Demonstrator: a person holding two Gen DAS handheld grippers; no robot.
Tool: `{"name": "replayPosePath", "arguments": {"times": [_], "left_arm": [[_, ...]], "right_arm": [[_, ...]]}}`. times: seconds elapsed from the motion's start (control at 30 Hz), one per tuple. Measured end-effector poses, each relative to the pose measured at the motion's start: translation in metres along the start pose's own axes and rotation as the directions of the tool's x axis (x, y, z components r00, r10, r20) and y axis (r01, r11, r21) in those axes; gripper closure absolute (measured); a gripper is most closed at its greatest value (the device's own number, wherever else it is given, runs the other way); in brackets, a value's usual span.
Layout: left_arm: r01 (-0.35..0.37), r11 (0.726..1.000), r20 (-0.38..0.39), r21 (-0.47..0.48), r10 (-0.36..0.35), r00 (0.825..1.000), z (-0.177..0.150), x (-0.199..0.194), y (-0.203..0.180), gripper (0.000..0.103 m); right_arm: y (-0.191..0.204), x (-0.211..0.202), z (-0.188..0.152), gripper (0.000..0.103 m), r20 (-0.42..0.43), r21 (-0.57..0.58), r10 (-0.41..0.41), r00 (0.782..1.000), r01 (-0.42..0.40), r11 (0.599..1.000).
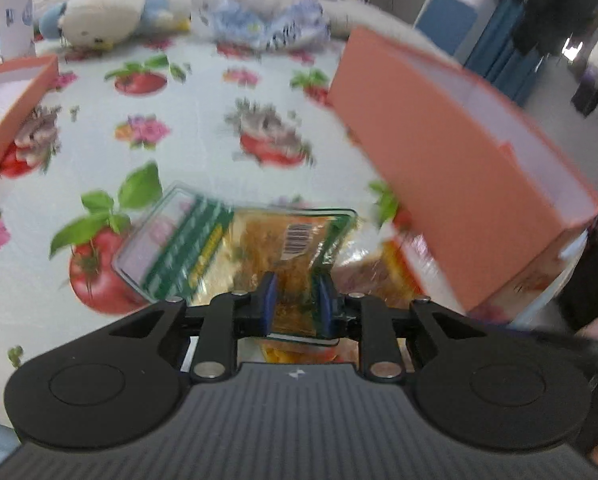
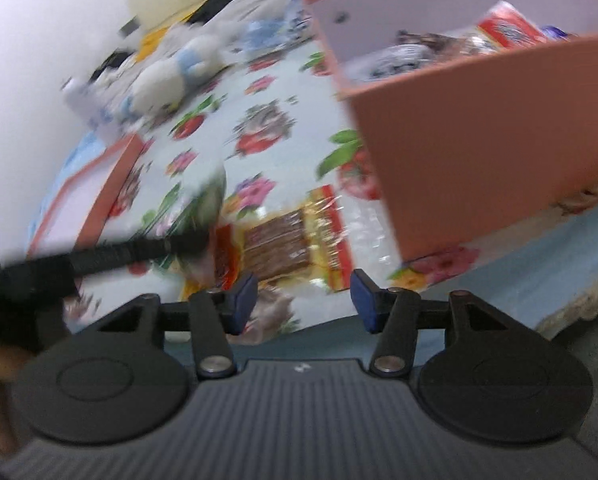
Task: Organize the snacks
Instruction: 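Carry both held packets toward the open box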
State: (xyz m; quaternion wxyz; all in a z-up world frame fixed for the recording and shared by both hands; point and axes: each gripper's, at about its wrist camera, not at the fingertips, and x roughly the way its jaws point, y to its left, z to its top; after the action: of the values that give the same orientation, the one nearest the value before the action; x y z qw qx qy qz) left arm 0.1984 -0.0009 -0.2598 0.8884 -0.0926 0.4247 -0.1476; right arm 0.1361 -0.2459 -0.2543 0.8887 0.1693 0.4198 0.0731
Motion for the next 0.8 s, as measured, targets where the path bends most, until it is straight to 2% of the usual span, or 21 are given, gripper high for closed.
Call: {"name": "replayPosePath", "arguments": {"times": [0.07,0.2,0.27,0.37,0.53,0.63,0.73,0.8], "left_arm": [[0.005,1.000,0.005,0.003,-0.005,1.000,-0.004,0.001,0.002,0.078],[0.022,0.999,-0.001,-0.029,-0.022,1.000,-0.007,0.000,0.009,0.078],[0.042,0.997,0.000,-0.060,-0.042,0.999,-0.007,0.001,0.015,0.078],[0.058,0.995,0.000,-0.080,-0.059,0.998,-0.007,0.002,0.019,0.078],[0.085,0.990,0.003,-0.113,-0.085,0.996,-0.007,0.003,0.025,0.078],[0.100,0.986,0.005,-0.133,-0.100,0.995,-0.007,0.003,0.028,0.078],[0.107,0.984,0.009,-0.143,-0.107,0.994,-0.008,0.003,0.031,0.078],[0.110,0.983,0.010,-0.147,-0.110,0.994,-0.008,0.002,0.031,0.078]], "right_arm": [[-0.007,0.000,0.001,0.049,0.005,0.042,-0.026,1.000,0.026,0.999],[-0.017,0.009,0.000,0.049,-0.031,0.118,-0.018,0.999,0.022,0.993],[-0.016,0.012,0.000,0.041,-0.036,0.126,-0.010,0.999,0.014,0.992],[-0.015,0.014,0.003,0.034,-0.044,0.152,0.007,0.999,0.000,0.988],[-0.014,0.020,0.003,0.035,-0.044,0.230,0.127,0.991,-0.114,0.967],[-0.016,0.022,0.000,0.034,-0.004,0.274,0.187,0.982,-0.179,0.945],[-0.020,0.023,-0.001,0.034,0.041,0.317,0.217,0.975,-0.219,0.923],[-0.020,0.023,-0.001,0.035,0.055,0.316,0.220,0.974,-0.226,0.921]]}}
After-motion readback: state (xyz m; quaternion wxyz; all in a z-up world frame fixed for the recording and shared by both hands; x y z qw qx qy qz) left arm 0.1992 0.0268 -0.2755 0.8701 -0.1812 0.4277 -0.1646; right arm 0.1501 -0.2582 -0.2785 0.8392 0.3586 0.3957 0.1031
